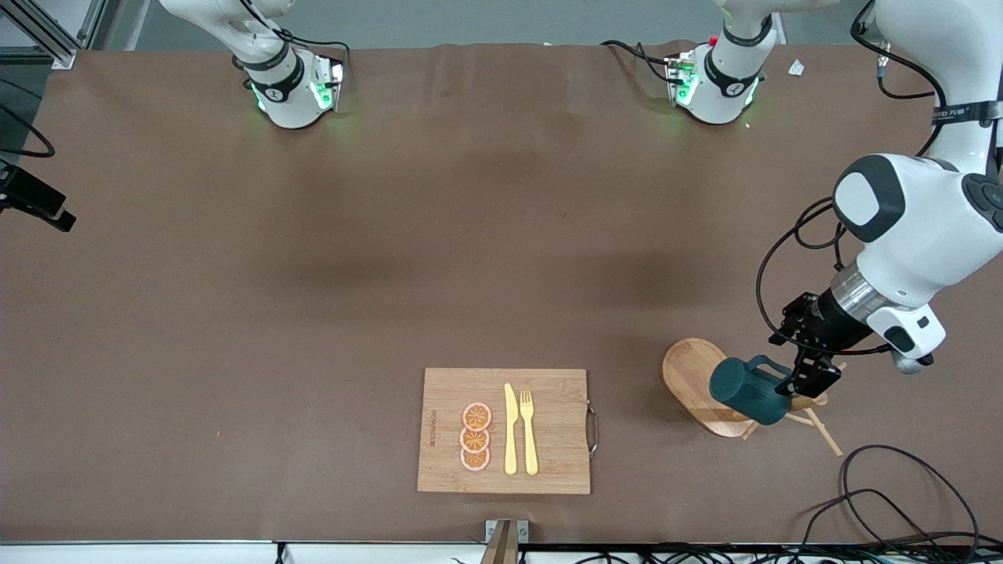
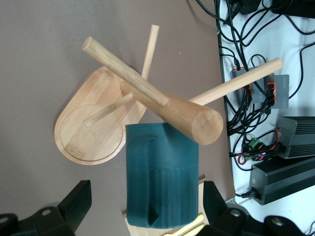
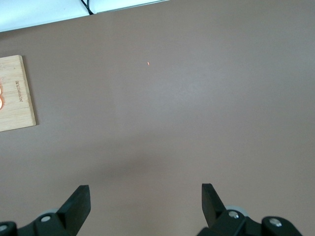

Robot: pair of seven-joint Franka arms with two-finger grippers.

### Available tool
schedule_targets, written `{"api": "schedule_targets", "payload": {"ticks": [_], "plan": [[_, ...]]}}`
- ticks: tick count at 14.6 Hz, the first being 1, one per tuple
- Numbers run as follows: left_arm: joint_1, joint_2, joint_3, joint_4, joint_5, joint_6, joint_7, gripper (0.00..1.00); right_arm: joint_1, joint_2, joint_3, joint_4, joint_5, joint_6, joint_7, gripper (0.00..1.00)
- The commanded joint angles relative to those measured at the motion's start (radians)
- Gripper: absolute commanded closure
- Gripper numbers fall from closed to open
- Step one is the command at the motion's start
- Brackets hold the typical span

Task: Transfer cup from left to right arm and place
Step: 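Close the left gripper around the teal mug body on the stand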

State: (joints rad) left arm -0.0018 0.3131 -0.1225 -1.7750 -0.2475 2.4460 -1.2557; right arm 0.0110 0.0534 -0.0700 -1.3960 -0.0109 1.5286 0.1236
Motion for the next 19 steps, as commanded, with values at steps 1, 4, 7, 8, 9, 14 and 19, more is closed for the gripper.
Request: {"api": "schedule_targets", "payload": {"ticks": [1, 4, 7, 8, 9, 14, 19], "plan": [[-0.001, -0.006, -0.003, -0.035, -0.021, 0.059, -0.002, 0.0, -0.003, -0.004, 0.006, 0.006, -0.001, -0.01, -0.002, 0.0], [-0.009, 0.024, -0.005, -0.035, -0.021, 0.116, -0.002, 0.0, -0.003, -0.004, 0.006, 0.006, -0.001, -0.01, -0.004, 0.0], [-0.01, 0.053, -0.023, -0.032, -0.021, 0.181, -0.002, 0.0, -0.003, -0.004, 0.006, 0.006, -0.001, -0.01, -0.002, 0.0], [-0.012, 0.069, -0.025, -0.029, -0.021, 0.206, -0.002, 0.0, -0.003, -0.004, 0.006, 0.006, -0.001, -0.01, -0.002, 0.0], [-0.014, 0.081, -0.031, -0.027, -0.021, 0.224, -0.002, 0.0, -0.003, -0.004, 0.006, 0.006, -0.001, -0.01, -0.002, 0.0], [-0.015, 0.115, -0.04, -0.009, -0.021, 0.275, -0.004, 0.0, -0.002, -0.004, 0.007, 0.006, -0.001, -0.01, -0.002, 0.0], [-0.015, 0.119, -0.042, -0.007, -0.029, 0.277, -0.007, 0.14, -0.002, -0.004, 0.006, 0.006, -0.001, -0.01, -0.002, 0.0]]}}
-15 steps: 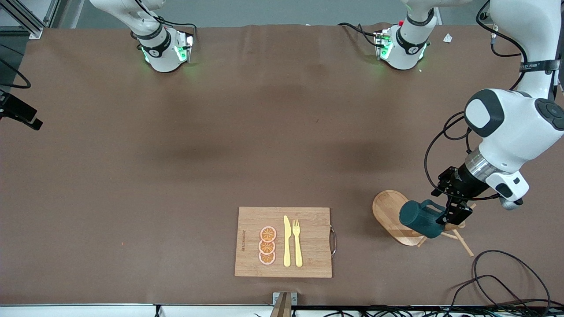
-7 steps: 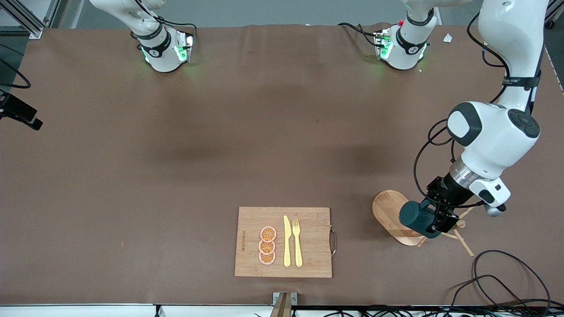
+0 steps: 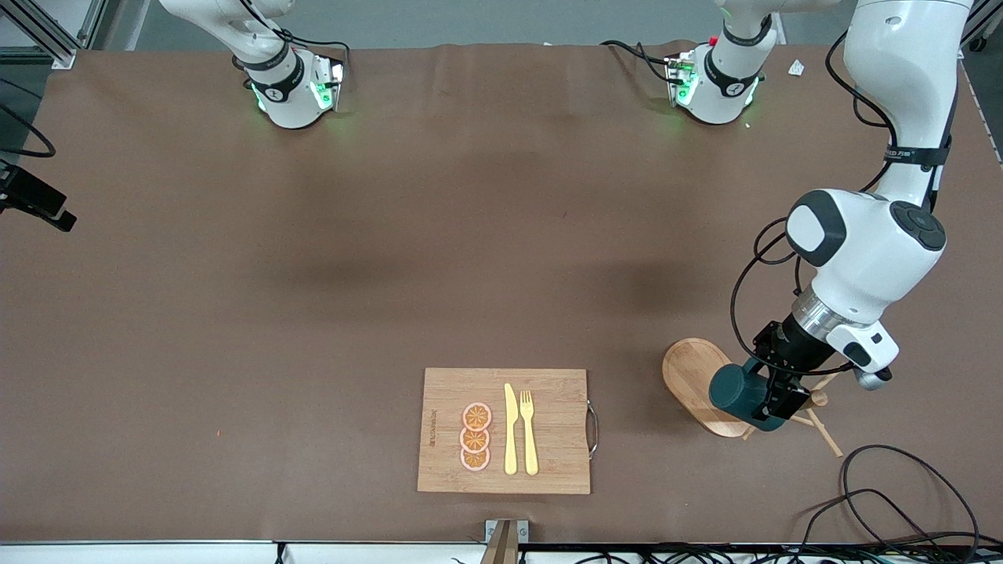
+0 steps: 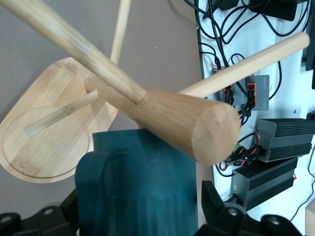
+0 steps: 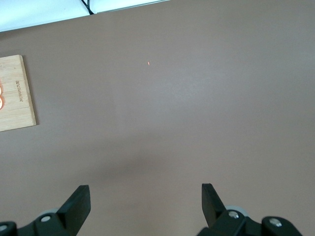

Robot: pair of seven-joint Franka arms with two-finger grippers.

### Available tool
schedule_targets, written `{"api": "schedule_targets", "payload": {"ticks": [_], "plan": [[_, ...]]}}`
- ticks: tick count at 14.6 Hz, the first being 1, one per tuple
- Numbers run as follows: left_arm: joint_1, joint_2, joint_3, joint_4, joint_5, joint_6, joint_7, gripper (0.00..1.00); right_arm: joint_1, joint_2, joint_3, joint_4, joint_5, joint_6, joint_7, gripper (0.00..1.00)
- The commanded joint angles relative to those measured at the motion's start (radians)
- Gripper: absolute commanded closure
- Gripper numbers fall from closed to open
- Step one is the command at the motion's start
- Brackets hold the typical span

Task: Transfer cup from left to right arm and place
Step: 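Lift the teal mug off the stand peg with the left gripper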

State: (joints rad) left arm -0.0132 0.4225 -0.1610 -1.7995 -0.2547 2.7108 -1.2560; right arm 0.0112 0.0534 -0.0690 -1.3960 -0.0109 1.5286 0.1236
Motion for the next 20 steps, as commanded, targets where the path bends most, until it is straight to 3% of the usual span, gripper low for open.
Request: {"api": "schedule_targets", "payload": {"ticks": [1, 3, 5, 9, 13, 20], "plan": [[-0.004, 0.01, -0.003, 0.017, -0.021, 0.012, -0.006, 0.25, -0.002, -0.004, 0.006, 0.006, -0.001, -0.01, -0.002, 0.0], [-0.002, 0.007, -0.003, 0.017, -0.021, 0.012, -0.008, 0.36, -0.002, -0.004, 0.006, 0.006, -0.001, -0.008, -0.004, 0.0], [0.002, -0.001, -0.003, 0.017, -0.021, 0.011, -0.008, 0.41, -0.002, -0.004, 0.005, 0.006, -0.001, -0.008, -0.002, 0.0], [0.009, -0.031, -0.018, 0.015, -0.023, -0.005, -0.013, 0.41, -0.002, -0.004, 0.006, 0.006, 0.0, -0.008, -0.002, 0.0], [0.004, -0.091, -0.028, 0.017, -0.023, -0.101, -0.048, 0.41, -0.002, -0.004, 0.006, 0.006, 0.0, -0.008, -0.002, 0.0], [-0.025, -0.156, -0.135, 0.017, 0.0, -0.178, -0.103, 0.41, -0.002, -0.004, 0.006, 0.006, 0.0, -0.008, -0.004, 0.0]]}}
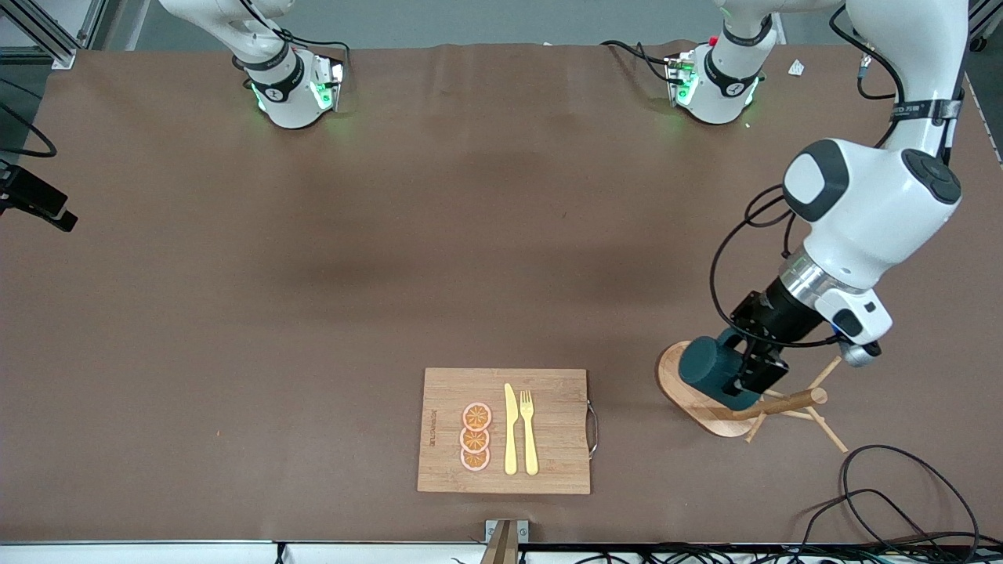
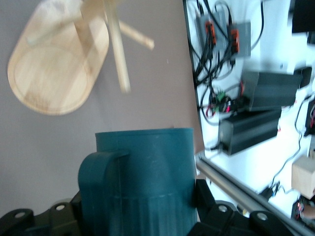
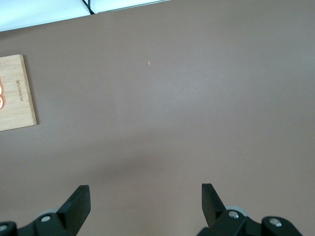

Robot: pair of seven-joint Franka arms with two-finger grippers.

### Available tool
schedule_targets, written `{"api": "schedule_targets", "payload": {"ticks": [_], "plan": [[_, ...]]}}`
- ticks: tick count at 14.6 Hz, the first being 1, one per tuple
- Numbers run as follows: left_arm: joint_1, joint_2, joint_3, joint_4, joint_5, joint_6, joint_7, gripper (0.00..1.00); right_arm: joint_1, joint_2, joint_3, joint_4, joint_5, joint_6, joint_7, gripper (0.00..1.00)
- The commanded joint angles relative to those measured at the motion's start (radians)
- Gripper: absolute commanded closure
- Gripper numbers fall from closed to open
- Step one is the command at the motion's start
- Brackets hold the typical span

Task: Transfer cup from left to right arm and place
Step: 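Lift the teal mug off the stand peg with the left gripper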

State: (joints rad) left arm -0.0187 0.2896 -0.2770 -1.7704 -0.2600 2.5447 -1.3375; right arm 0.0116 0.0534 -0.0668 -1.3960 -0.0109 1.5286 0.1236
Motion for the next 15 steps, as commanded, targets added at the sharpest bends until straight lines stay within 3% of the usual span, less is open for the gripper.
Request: {"api": "schedule_targets", "payload": {"ticks": [1, 4, 10, 15], "plan": [[-0.048, -0.023, -0.019, -0.009, 0.034, -0.012, -0.023, 0.4, -0.001, -0.004, 0.004, 0.006, 0.0, -0.01, -0.002, 0.0], [-0.156, 0.006, -0.019, 0.028, 0.183, -0.014, -0.084, 0.41, -0.001, -0.004, 0.004, 0.006, 0.0, -0.01, -0.002, 0.0], [-0.406, 0.235, -0.01, 0.205, 0.794, -0.05, -0.446, 0.41, -0.001, -0.004, 0.004, 0.006, 0.0, -0.008, -0.002, 0.0], [-0.556, 0.416, -0.005, 0.36, 1.169, -0.081, -0.482, 0.41, -0.004, -0.004, 0.004, 0.006, 0.0, -0.01, -0.004, 0.0]]}}
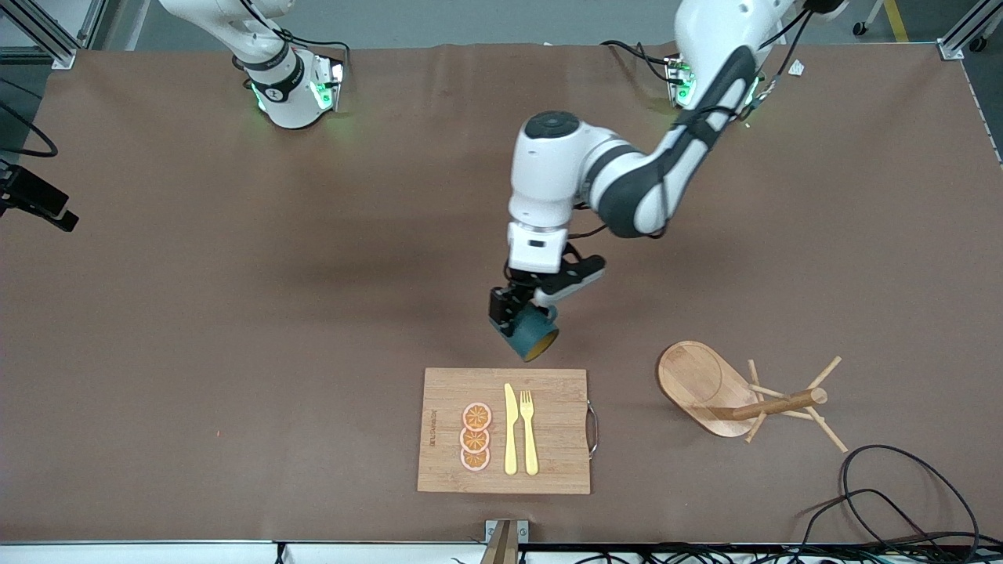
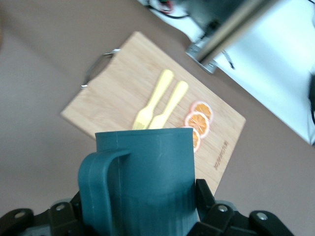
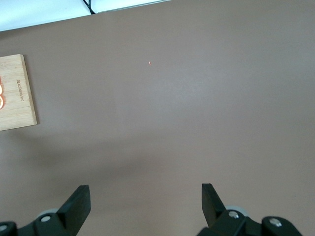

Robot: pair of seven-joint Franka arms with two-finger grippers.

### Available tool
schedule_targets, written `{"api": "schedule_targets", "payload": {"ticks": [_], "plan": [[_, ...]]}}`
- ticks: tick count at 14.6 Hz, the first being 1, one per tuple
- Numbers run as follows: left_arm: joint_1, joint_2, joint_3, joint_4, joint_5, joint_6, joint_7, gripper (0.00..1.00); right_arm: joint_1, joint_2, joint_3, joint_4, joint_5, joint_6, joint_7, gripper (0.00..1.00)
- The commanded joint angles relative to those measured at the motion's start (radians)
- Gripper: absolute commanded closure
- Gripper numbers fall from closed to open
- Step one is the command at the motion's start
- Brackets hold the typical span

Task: Transfer cup from left to right arm and place
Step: 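Carry the mug to mid-table and lower it with the left gripper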

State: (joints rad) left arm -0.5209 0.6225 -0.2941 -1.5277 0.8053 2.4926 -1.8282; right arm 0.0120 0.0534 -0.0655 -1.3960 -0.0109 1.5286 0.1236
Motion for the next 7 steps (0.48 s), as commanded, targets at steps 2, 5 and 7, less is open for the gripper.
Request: {"api": "schedule_targets", "payload": {"ticks": [2, 5, 7], "plan": [[-0.153, 0.137, 0.068, 0.159, 0.181, -0.029, 0.009, 0.47, -0.004, -0.004, 0.003, 0.006, 0.0, -0.008, -0.004, 0.0], [-0.376, 0.215, 0.287, 0.208, 0.235, -0.028, 0.007, 0.47, -0.001, -0.003, 0.003, 0.006, 0.0, -0.005, -0.002, 0.0], [-0.532, 0.275, 0.444, 0.247, 0.235, -0.028, 0.007, 0.47, 0.0, -0.003, 0.003, 0.006, -0.001, -0.004, 0.004, 0.0]]}}
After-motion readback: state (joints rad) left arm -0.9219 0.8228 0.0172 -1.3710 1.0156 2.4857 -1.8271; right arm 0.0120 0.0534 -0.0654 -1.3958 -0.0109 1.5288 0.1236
